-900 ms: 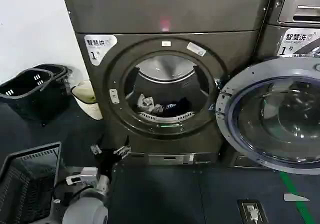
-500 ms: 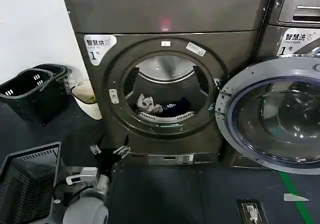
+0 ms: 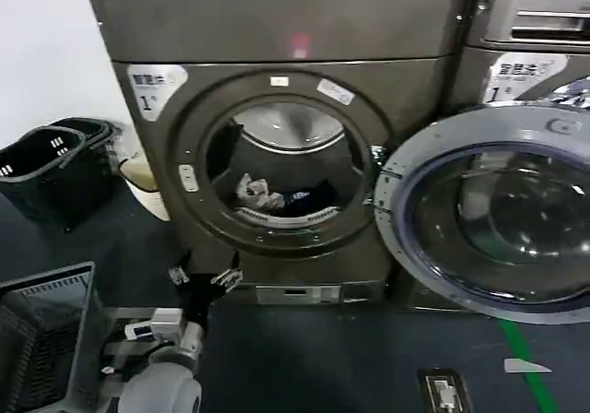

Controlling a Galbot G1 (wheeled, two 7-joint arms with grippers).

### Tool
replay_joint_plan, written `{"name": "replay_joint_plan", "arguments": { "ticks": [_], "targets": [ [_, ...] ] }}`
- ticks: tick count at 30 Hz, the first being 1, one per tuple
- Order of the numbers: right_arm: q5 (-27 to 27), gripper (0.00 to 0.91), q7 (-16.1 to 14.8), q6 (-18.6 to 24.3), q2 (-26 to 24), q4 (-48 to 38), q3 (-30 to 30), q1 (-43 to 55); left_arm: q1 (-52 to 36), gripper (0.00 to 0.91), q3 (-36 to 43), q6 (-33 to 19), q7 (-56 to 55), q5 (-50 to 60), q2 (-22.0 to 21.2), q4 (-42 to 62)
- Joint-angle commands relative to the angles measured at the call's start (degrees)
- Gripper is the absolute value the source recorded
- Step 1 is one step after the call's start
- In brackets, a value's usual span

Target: Grasp the clothes from the dryer.

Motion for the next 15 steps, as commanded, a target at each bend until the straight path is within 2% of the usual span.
{"name": "replay_joint_plan", "arguments": {
  "ticks": [1, 15],
  "targets": [
    [0.0, 0.907, 0.0, 0.0, 0.1, 0.2, 0.0, 0.0, 0.2, 0.907, 0.2, 0.0, -0.1, 0.1, 0.0, -0.1],
    [0.1, 0.907, -0.1, 1.2, -0.1, 0.1, -0.6, 1.0, -0.3, 0.907, 0.2, 0.0, 0.1, 0.1, -0.4, 0.7]
  ]
}}
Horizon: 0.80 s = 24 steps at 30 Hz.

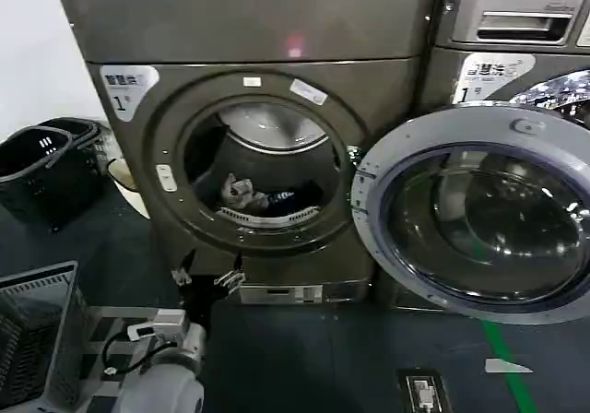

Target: Grasp the clothes from the dryer.

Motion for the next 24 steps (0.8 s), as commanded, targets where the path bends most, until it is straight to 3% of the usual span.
{"name": "replay_joint_plan", "arguments": {
  "ticks": [1, 24],
  "targets": [
    [0.8, 0.907, 0.0, 1.1, -0.1, 0.0, 0.0, 0.1, -0.2, 0.907, 0.0, -0.1, 0.1, 0.0, -0.1, 0.4],
    [2.2, 0.907, -0.8, 3.2, 0.1, 0.2, 0.2, -0.1, -0.4, 0.907, 0.0, -0.1, 0.2, -0.2, 0.1, 0.0]
  ]
}}
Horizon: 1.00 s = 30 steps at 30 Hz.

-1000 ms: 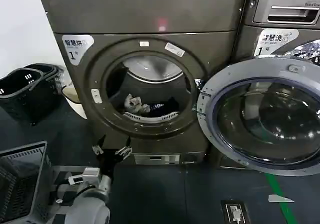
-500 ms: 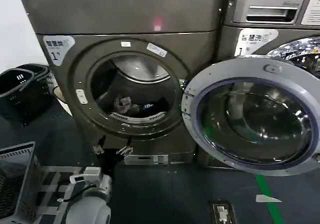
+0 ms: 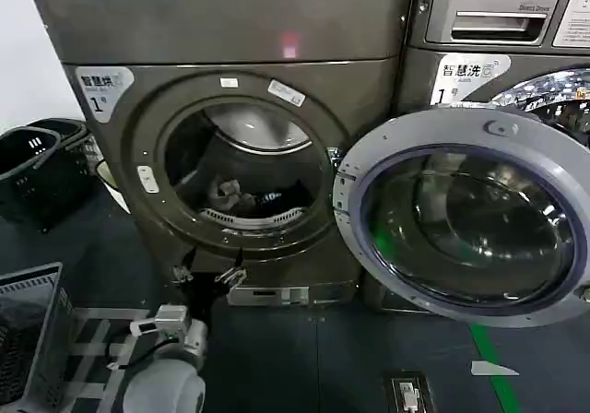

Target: Grasp the clothes from the dryer.

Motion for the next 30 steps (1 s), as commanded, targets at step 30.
{"name": "replay_joint_plan", "arguments": {
  "ticks": [30],
  "targets": [
    [-0.2, 0.907, -0.1, 0.3, -0.6, 0.6, -0.8, 0.6, 0.1, 0.907, -1.0, -0.3, 0.2, 0.0, -0.2, 0.2]
  ]
}}
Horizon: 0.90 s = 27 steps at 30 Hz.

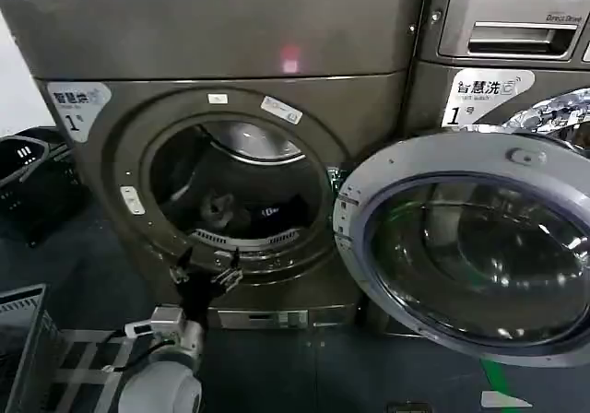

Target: Grasp the clothes from the dryer.

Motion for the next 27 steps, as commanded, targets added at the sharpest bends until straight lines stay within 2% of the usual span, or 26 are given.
{"name": "replay_joint_plan", "arguments": {
  "ticks": [1, 12, 15, 19, 27],
  "targets": [
    [0.0, 0.907, 0.0, 0.1, 0.0, 0.0, 0.0, 0.0, 0.0, 0.907, -0.1, 0.1, 0.0, 0.0, 0.0, 0.0],
    [-0.7, 0.907, 1.2, -0.5, 1.3, 1.2, 0.5, -0.6, -0.8, 0.907, -0.2, -0.9, 0.4, -0.2, 0.1, 0.2],
    [-2.0, 0.907, 1.3, -0.2, 1.8, 1.5, 0.7, -1.0, -3.5, 0.907, 0.0, -3.0, 0.1, -0.3, 0.6, 2.1],
    [-2.5, 0.907, 1.1, 0.2, 2.3, 1.8, 1.0, -1.6, -9.9, 0.907, 0.3, -3.6, 0.0, -1.9, 1.3, 6.3],
    [-2.4, 0.907, 0.9, 0.3, 2.9, 3.0, 1.0, -1.9, -27.4, 0.907, 2.2, -5.5, -0.8, -1.9, 0.4, 25.7]
  ]
}}
